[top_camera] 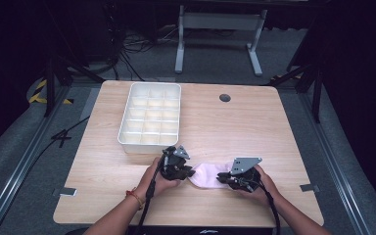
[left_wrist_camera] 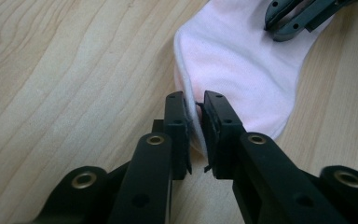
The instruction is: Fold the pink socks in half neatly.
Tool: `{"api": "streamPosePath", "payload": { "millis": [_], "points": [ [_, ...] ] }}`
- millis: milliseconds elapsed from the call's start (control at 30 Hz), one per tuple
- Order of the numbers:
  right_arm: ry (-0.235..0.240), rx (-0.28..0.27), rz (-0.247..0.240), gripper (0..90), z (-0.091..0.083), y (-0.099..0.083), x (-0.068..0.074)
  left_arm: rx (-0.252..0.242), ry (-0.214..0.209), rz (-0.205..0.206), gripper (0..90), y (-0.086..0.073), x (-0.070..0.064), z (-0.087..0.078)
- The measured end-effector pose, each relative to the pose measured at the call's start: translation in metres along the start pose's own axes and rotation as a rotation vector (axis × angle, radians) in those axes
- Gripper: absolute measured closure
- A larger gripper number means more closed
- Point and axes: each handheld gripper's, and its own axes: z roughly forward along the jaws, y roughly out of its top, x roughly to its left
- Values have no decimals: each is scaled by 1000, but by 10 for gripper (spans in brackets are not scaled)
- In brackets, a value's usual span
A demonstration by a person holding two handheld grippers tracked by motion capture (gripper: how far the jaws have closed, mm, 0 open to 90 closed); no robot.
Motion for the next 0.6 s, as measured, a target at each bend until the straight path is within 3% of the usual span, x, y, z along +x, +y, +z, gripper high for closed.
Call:
{"api": "streamPosePath", "payload": {
  "millis": [100,167,333,500,600],
  "points": [
    [-2,12,1,833,0,2,1,7,1,3,841,1,-1,0],
    [4,-1,9,880,-2,4,0,3,3,8,854,1,-1,0],
    [11,-37,22,895,-5,14,0,11,25,15,854,1,-2,-2],
    [-6,8,-22,896,7,25,7,19,31,20,854,0,-2,-3],
    [-10,15,-10,896,11,26,5,19,32,25,854,0,-2,-4]
  ]
}}
